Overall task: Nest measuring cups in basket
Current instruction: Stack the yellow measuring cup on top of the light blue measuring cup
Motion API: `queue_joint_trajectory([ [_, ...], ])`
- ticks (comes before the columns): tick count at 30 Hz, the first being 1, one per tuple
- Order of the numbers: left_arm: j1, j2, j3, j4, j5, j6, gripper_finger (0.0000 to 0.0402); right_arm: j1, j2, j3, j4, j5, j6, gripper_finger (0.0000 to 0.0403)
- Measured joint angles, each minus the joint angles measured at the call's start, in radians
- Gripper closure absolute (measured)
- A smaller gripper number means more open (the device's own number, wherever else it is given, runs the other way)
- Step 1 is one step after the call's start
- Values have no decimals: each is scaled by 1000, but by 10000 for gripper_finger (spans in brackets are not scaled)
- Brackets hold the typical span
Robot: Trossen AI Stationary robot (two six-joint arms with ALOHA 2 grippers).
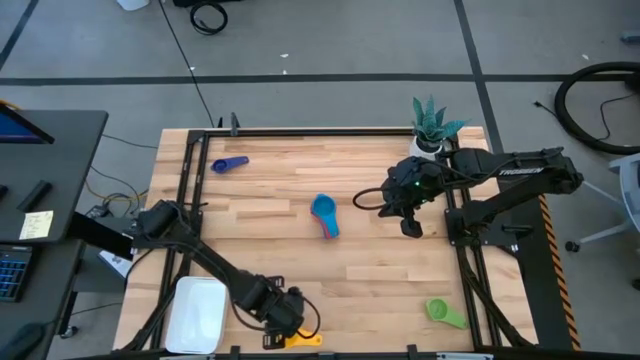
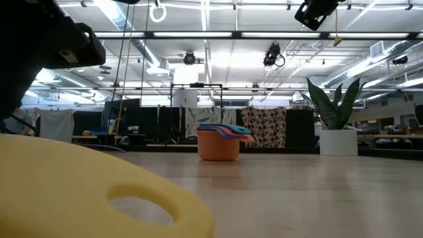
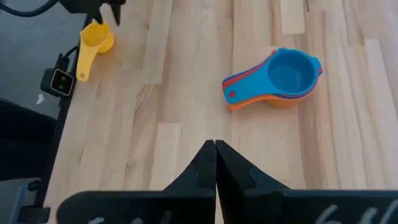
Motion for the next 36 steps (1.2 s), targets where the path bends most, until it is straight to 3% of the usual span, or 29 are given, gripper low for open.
queue_joint_trajectory([
  [8,-1,49,0,101,39,-101,241,0,0,0,4,24,0,399],
  [17,-13,100,0,112,29,-45,246,0,0,0,6,23,0,399],
  [21,-13,123,1,121,23,-27,280,0,0,0,6,24,0,399],
  [27,14,130,2,107,46,-58,384,0,0,0,4,24,0,399],
  [31,33,130,2,99,56,-31,386,0,0,0,3,23,-2,399],
  [36,78,128,2,65,155,47,387,0,0,0,2,23,-20,399],
])
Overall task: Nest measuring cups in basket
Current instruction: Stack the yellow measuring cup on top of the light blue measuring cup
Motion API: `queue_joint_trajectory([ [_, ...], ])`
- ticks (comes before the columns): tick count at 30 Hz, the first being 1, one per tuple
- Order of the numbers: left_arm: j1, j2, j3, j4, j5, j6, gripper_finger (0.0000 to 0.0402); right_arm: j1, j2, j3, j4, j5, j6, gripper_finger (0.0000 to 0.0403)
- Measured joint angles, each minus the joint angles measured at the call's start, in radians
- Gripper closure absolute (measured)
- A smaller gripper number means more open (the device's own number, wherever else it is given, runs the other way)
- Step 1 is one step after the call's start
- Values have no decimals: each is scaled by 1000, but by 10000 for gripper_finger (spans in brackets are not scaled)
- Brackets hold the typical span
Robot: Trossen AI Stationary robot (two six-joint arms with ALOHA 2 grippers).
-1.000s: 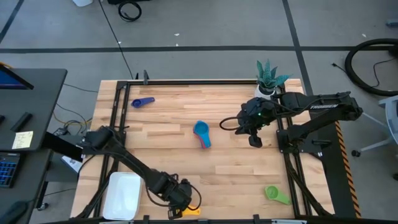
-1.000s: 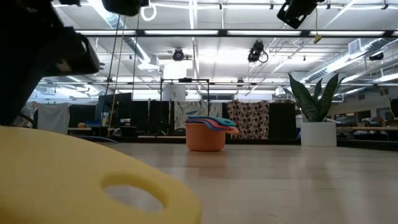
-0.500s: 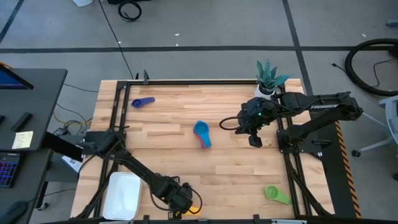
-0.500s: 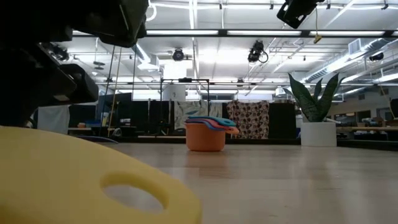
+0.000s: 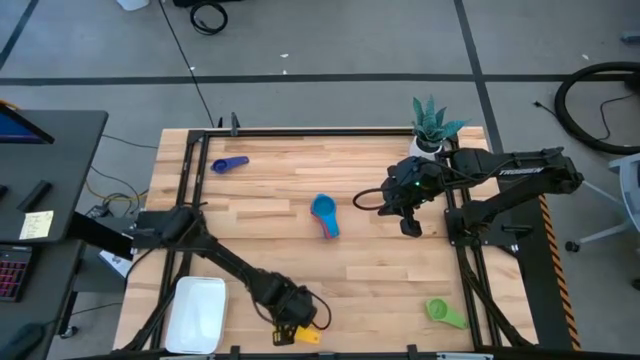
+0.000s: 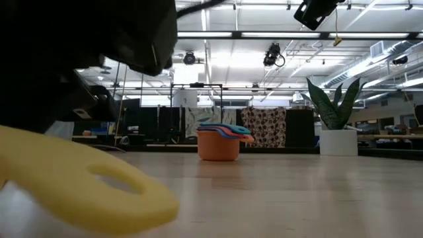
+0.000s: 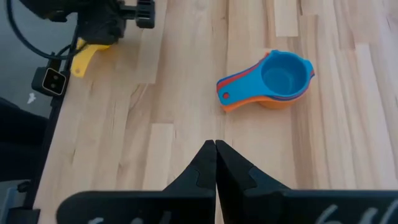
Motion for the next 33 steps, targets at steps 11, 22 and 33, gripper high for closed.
queue_joint_trajectory([
  [11,182,-114,-2,-352,-25,411,387,0,0,0,4,-8,-18,399],
  [22,460,-301,-1,-537,-205,1167,387,0,-7,0,43,5,4,399],
  [33,722,-335,32,-393,-291,1600,387,-2,-146,0,176,147,47,400],
])
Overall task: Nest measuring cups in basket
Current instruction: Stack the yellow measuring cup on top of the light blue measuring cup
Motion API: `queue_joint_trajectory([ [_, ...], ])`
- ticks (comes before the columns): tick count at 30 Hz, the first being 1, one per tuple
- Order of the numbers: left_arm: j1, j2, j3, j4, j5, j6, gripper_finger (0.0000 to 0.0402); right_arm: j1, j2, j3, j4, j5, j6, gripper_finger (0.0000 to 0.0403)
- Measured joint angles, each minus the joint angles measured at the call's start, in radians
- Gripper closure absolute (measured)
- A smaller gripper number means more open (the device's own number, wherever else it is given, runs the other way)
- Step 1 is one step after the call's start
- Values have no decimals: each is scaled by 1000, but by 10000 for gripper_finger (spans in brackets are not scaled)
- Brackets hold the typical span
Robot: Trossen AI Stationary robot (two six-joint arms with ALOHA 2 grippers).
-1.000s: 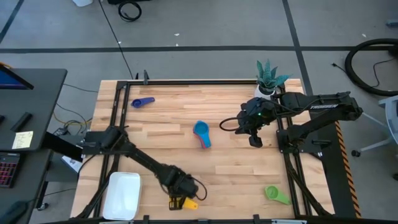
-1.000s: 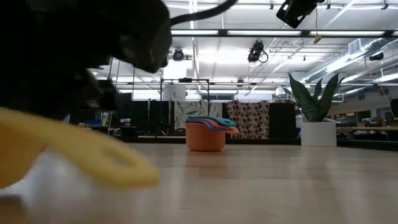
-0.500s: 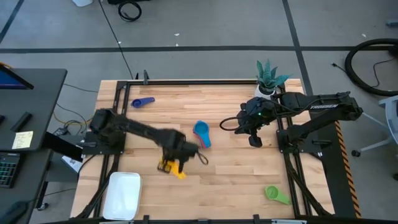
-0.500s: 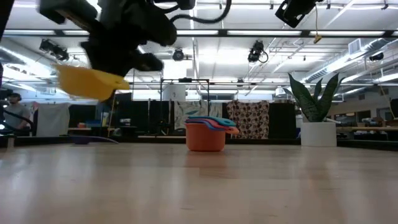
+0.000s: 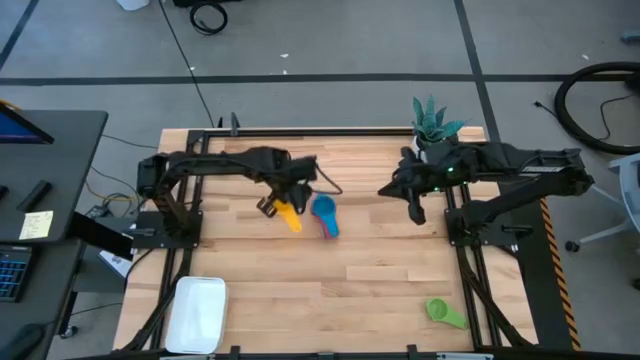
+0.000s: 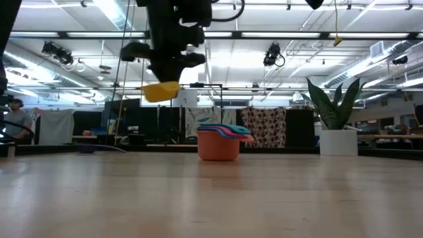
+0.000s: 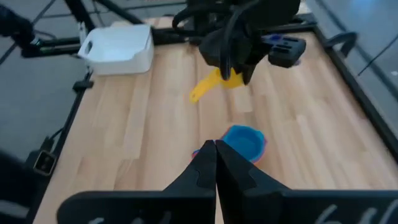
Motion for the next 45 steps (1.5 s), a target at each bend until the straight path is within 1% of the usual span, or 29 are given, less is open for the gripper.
queue_joint_trajectory([
  [2,23,0,25,27,1,51,387,0,-22,0,-1,25,0,400],
  [5,48,1,73,96,5,87,387,-1,-45,0,-13,53,0,400],
  [10,65,55,213,127,15,116,387,-7,-58,0,-22,73,0,400],
  [15,70,170,387,60,92,154,387,-39,-59,0,-29,73,-1,400],
  [17,69,220,441,-10,101,158,387,-51,-59,0,-30,73,-1,400],
  [19,69,259,481,-59,136,157,387,-62,-59,0,-33,73,-1,400],
  [20,69,277,489,-80,158,157,387,-65,-59,0,-35,72,-2,400],
  [22,69,300,494,-66,201,154,387,-74,-59,0,-37,68,-5,400],
  [26,56,347,495,-60,241,144,387,-87,-59,0,-49,64,-11,400],
  [33,37,429,495,-31,251,153,387,-87,-59,0,-69,62,-19,400],
  [36,35,461,495,-35,233,153,387,-87,-59,0,-72,62,-19,400],
  [39,36,468,495,-33,200,155,387,-87,-59,0,-76,62,-19,400],
  [45,48,468,495,9,206,155,387,-87,-59,0,-78,62,-24,399],
])
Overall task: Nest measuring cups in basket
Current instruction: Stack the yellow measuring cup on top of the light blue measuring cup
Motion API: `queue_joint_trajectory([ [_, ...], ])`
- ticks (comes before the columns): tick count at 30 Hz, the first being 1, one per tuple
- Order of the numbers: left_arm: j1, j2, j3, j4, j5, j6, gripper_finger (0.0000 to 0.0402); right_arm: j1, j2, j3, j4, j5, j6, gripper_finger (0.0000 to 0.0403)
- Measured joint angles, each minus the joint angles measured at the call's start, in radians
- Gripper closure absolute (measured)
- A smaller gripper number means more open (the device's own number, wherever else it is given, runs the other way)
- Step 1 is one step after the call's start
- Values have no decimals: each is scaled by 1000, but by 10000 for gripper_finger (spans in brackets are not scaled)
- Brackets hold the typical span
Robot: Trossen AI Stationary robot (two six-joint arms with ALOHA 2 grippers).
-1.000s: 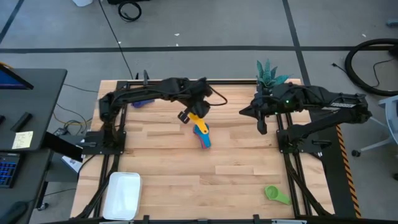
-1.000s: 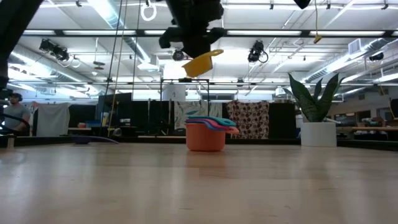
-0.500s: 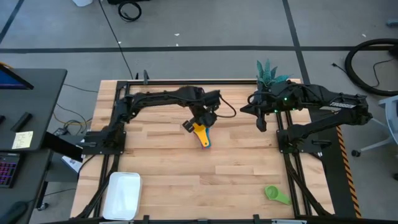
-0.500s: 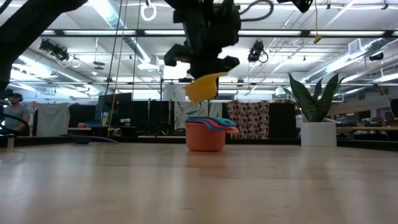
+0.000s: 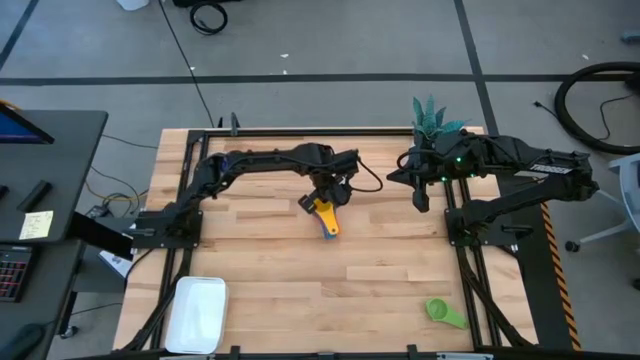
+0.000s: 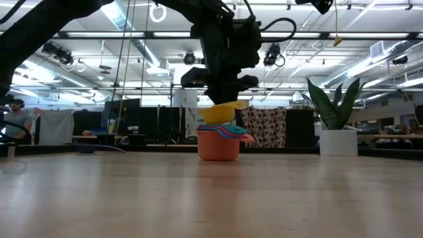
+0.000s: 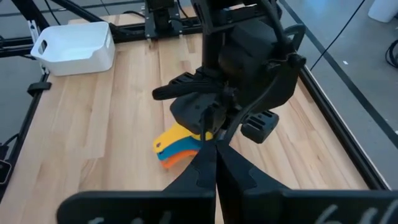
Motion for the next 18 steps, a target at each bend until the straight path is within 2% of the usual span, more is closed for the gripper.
queue_joint_trajectory([
  [9,-2,36,-1,-23,-5,50,387,0,0,0,0,0,-6,399],
  [18,-31,34,-1,39,-99,-4,342,0,0,0,0,0,-3,399],
])
